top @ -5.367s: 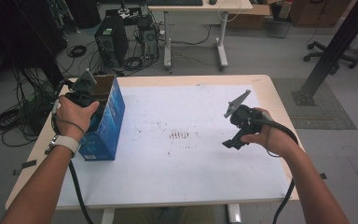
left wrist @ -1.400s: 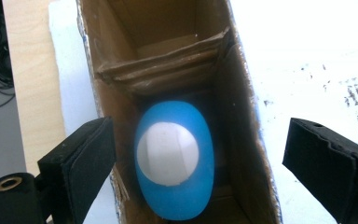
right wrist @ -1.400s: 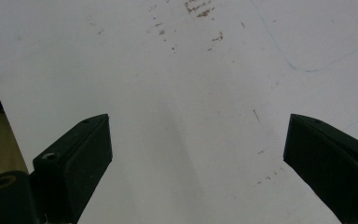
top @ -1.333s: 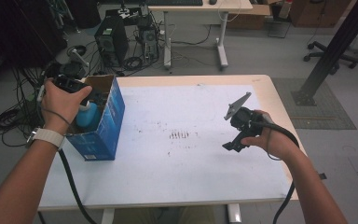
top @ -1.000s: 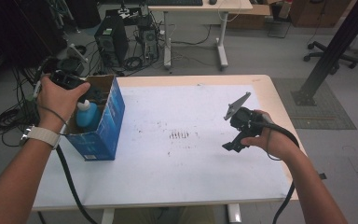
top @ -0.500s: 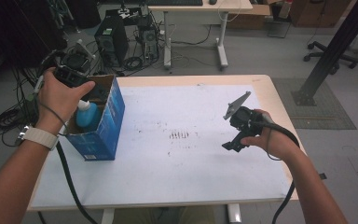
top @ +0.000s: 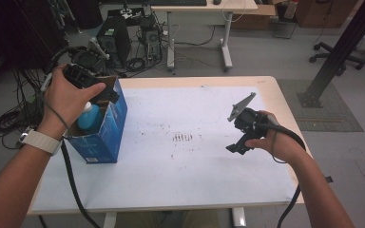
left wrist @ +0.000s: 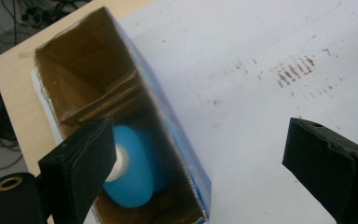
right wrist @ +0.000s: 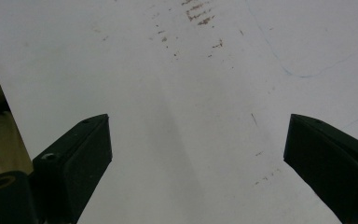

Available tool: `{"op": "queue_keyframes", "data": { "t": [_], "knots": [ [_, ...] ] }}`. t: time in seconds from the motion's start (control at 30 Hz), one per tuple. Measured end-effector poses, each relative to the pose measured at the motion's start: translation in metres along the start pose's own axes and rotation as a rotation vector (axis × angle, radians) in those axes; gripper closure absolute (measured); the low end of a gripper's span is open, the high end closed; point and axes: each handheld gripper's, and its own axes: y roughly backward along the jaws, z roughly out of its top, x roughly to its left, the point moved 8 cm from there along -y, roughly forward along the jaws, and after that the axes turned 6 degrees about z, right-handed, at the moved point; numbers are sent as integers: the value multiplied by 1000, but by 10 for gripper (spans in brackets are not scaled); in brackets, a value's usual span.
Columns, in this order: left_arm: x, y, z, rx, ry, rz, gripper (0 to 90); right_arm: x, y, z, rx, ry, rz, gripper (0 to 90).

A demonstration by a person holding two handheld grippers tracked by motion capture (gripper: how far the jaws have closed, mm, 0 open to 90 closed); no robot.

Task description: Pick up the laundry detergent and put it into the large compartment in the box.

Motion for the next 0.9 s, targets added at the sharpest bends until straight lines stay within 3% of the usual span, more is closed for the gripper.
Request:
{"op": "queue_keyframes", "data": {
  "t": [0.47, 0.5, 0.9],
  "knots": [
    [-35, 10, 7, -34, -144, -78, 97, 0, 0, 2, 0, -1, 2, 78],
    [-41, 11, 8, -43, -169, -93, 97, 0, 0, 3, -1, 0, 1, 78],
    [-65, 15, 10, -71, -262, -158, 97, 0, -1, 4, -6, 1, 3, 78]
  ]
}}
